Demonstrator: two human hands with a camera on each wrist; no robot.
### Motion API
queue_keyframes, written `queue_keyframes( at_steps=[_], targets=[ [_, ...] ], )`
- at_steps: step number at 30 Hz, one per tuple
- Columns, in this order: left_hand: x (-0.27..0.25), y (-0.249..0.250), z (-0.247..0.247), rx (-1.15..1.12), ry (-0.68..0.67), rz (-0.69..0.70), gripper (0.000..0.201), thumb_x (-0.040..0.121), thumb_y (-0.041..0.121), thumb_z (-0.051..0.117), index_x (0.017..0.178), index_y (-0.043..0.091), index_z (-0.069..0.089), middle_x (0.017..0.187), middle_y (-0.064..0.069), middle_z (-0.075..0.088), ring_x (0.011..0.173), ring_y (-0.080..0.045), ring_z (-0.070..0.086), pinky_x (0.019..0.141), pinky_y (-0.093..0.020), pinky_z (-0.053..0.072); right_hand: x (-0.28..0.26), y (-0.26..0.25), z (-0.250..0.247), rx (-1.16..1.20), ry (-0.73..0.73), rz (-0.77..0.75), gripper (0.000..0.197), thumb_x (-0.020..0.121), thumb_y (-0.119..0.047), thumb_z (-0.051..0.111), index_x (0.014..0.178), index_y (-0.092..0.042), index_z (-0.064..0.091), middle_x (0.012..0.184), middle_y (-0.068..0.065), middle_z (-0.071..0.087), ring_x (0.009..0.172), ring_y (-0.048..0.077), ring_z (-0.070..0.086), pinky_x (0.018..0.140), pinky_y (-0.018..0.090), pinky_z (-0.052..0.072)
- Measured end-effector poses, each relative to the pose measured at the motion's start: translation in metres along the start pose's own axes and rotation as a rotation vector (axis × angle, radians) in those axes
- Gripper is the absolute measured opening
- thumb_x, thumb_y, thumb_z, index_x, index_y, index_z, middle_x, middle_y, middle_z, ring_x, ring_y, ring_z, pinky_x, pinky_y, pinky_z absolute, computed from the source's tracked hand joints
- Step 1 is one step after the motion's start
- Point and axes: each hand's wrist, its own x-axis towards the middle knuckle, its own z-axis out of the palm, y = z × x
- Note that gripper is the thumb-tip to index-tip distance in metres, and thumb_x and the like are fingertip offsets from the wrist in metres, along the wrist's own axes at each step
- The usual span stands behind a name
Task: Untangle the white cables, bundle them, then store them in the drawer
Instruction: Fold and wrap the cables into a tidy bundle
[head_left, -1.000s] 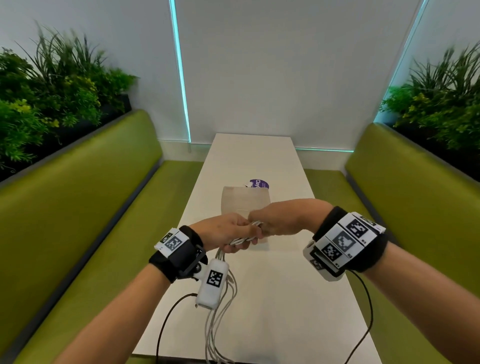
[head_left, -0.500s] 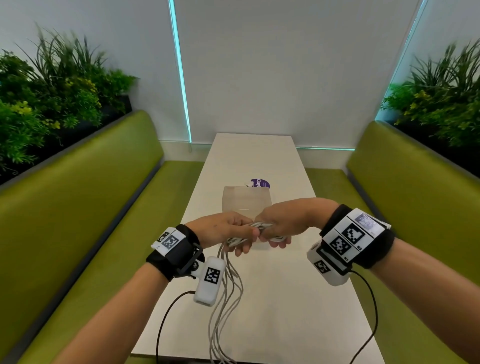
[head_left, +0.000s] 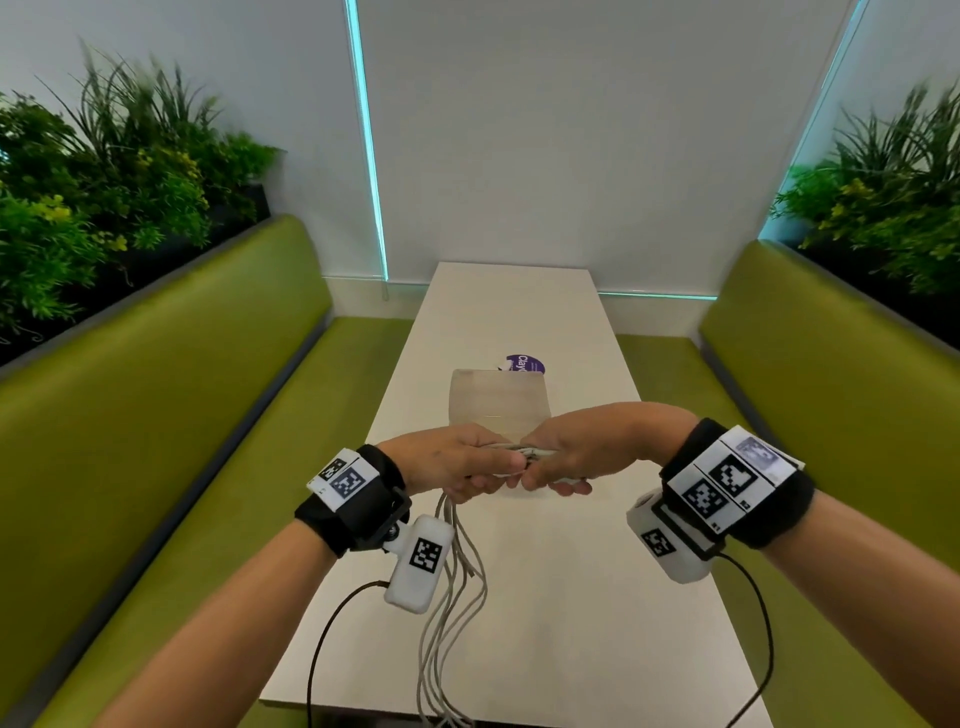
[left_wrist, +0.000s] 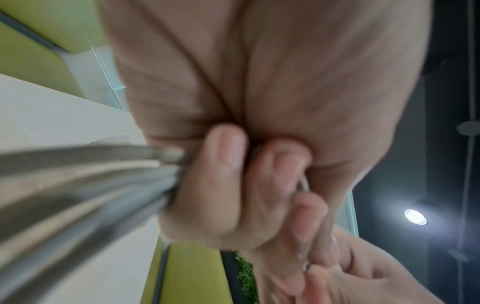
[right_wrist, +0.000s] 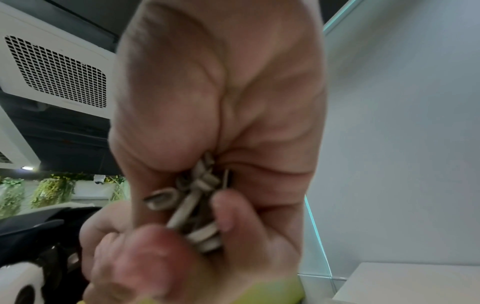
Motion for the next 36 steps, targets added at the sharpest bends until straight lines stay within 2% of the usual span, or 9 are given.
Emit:
queue_keyframes(
  at_steps=[5, 11, 15, 19, 21, 25, 30, 33, 36],
  targets=[
    [-0.001, 0.003, -0.001, 0.038, 0.115, 0.171, 0.045, 0.085, 0.062, 0.047, 0.103, 0.023, 0.062, 0.086, -0.002, 0.067, 0.057, -0.009, 0.054, 0.050, -0.015, 0.039, -0.010, -0.002, -0.017, -0.114, 0.181, 0.048, 0.014, 0.097, -0.026, 0.049, 0.092, -0.015, 0.056, 0.069, -0.003, 0.054, 0.053, 0.010, 0.048, 0.055, 0.023, 0.040],
    [0.002, -0.020, 0.004, -0.055, 0.232, 0.165, 0.022, 0.096, 0.025, 0.047, 0.103, 0.008, 0.058, 0.067, 0.004, 0.061, 0.078, -0.013, 0.069, 0.071, -0.017, 0.047, -0.028, 0.000, -0.051, -0.180, 0.400, 0.086, 0.015, 0.095, -0.028, 0.051, 0.092, -0.015, 0.057, 0.071, -0.002, 0.056, 0.058, 0.013, 0.051, 0.056, 0.026, 0.041],
    [0.012, -0.029, 0.019, -0.231, 0.361, 0.246, 0.027, 0.098, 0.034, 0.043, 0.091, 0.010, 0.053, 0.057, 0.010, 0.050, 0.061, -0.013, 0.060, 0.062, -0.024, 0.046, -0.038, 0.003, -0.072, -0.198, 0.535, 0.078, 0.019, 0.095, -0.030, 0.052, 0.086, -0.014, 0.056, 0.070, -0.004, 0.058, 0.058, 0.014, 0.054, 0.054, 0.023, 0.041],
    [0.018, -0.024, 0.027, -0.488, 0.393, 0.273, 0.048, 0.094, 0.051, 0.034, 0.105, 0.010, 0.054, 0.060, 0.004, 0.035, 0.050, -0.012, 0.032, 0.054, -0.026, 0.031, -0.038, 0.005, -0.076, -0.174, 0.555, 0.078, 0.019, 0.096, -0.029, 0.052, 0.081, -0.017, 0.053, 0.070, -0.002, 0.059, 0.058, 0.015, 0.055, 0.057, 0.027, 0.043],
    [0.018, -0.022, 0.024, -0.599, 0.362, 0.267, 0.056, 0.096, 0.056, 0.027, 0.111, 0.011, 0.058, 0.062, -0.002, 0.039, 0.051, -0.015, 0.035, 0.054, -0.026, 0.032, -0.039, 0.008, -0.075, -0.131, 0.574, 0.080, 0.018, 0.096, -0.028, 0.052, 0.081, -0.018, 0.054, 0.069, -0.002, 0.059, 0.057, 0.014, 0.054, 0.059, 0.029, 0.044],
    [0.012, -0.019, 0.015, -0.422, 0.390, 0.261, 0.039, 0.101, 0.037, 0.033, 0.114, 0.015, 0.063, 0.090, -0.008, 0.067, 0.084, -0.025, 0.064, 0.074, -0.034, 0.049, -0.041, 0.007, -0.072, -0.109, 0.587, 0.064, 0.021, 0.096, -0.028, 0.051, 0.076, -0.023, 0.051, 0.069, -0.004, 0.058, 0.057, 0.013, 0.054, 0.059, 0.028, 0.044],
    [0.013, 0.003, -0.003, -0.431, 0.524, 0.385, 0.055, 0.095, 0.053, 0.023, 0.123, 0.018, 0.055, 0.120, -0.006, 0.068, 0.120, -0.019, 0.058, 0.104, -0.040, 0.042, -0.043, 0.001, -0.071, -0.147, 0.565, 0.053, 0.024, 0.097, -0.029, 0.050, 0.073, -0.026, 0.049, 0.069, -0.002, 0.059, 0.058, 0.014, 0.054, 0.059, 0.028, 0.043],
    [0.019, 0.012, 0.000, -0.341, 0.503, 0.380, 0.056, 0.095, 0.054, 0.023, 0.119, 0.018, 0.058, 0.088, 0.000, 0.070, 0.101, -0.024, 0.066, 0.099, -0.041, 0.047, -0.042, -0.003, -0.071, -0.156, 0.570, 0.034, 0.022, 0.096, -0.029, 0.051, 0.075, -0.023, 0.051, 0.070, -0.001, 0.060, 0.058, 0.014, 0.054, 0.057, 0.027, 0.042],
    [0.025, 0.012, 0.011, -0.375, 0.444, 0.385, 0.047, 0.099, 0.045, 0.031, 0.106, 0.011, 0.062, 0.066, 0.004, 0.048, 0.062, -0.018, 0.056, 0.073, -0.034, 0.052, -0.043, -0.006, -0.072, -0.156, 0.598, 0.023, 0.018, 0.096, -0.029, 0.051, 0.083, -0.018, 0.055, 0.069, -0.004, 0.059, 0.057, 0.012, 0.053, 0.056, 0.025, 0.041]
  ],
)
